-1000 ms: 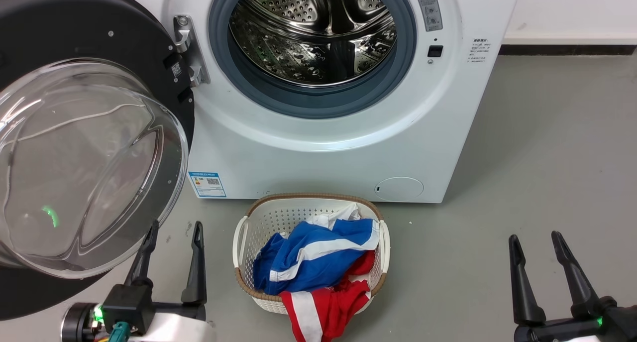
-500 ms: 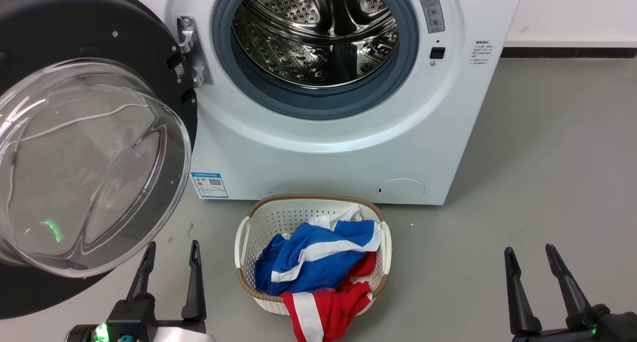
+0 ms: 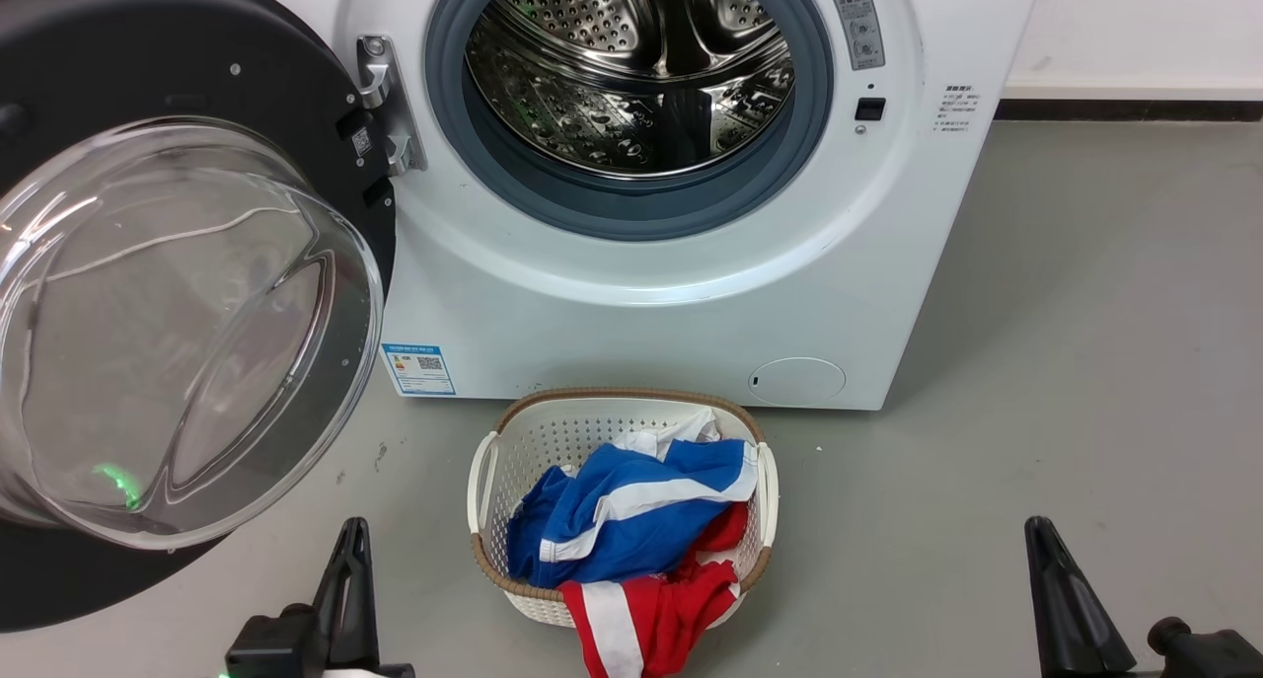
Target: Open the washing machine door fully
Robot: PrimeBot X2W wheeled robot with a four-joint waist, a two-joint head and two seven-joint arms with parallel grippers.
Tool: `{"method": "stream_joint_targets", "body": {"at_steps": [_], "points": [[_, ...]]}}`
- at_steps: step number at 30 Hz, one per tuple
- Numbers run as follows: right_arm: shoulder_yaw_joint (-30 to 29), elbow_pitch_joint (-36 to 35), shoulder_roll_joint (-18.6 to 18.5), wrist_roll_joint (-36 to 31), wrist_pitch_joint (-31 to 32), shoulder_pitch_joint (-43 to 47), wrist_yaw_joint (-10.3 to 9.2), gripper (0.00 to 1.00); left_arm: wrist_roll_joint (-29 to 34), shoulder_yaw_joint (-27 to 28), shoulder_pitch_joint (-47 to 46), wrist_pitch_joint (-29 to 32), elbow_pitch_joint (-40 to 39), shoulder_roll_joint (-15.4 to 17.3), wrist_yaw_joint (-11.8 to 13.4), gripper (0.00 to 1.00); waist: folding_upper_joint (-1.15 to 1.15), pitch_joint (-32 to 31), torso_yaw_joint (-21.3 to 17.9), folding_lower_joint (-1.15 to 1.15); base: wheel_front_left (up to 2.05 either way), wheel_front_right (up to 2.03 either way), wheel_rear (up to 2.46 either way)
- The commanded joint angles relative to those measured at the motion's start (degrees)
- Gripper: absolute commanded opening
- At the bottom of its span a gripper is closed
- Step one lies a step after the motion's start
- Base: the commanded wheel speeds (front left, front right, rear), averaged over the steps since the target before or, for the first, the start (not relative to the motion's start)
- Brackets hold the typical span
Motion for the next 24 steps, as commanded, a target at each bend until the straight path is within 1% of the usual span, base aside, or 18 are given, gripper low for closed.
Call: {"method": "stream_joint_targets", "body": {"at_steps": [1, 11, 12, 24], "points": [[0.07, -0.32, -0.14, 2.98, 0.32, -0.44, 0.0, 0.0, -2.92, 0.35, -0.78, 0.79, -0.01, 0.05, -0.29, 0.0, 0.0, 0.0, -0.03, 0.0, 0.0, 0.0, 0.0], [0.21, 1.97, -0.92, 14.9, 2.44, -3.09, 0.0, 0.0, -14.72, 1.17, -2.57, 3.57, 1.33, 0.04, -1.41, 0.0, 0.0, -0.01, -0.17, 0.0, 0.0, 0.0, 0.0], [0.22, 2.38, -1.04, 17.1, 2.85, -3.56, 0.0, 0.0, -16.94, 1.31, -2.9, 4.07, 1.57, 0.04, -1.62, 0.0, 0.0, -0.02, -0.2, 0.0, 0.0, 0.0, 0.0], [0.1, 4.61, -1.58, 29.12, 5.23, -6.14, 0.0, 0.0, -29.18, 2.13, -4.76, 6.95, 2.99, 0.03, -2.8, 0.0, 0.0, -0.03, -0.37, 0.0, 0.0, 0.0, 0.0]]}}
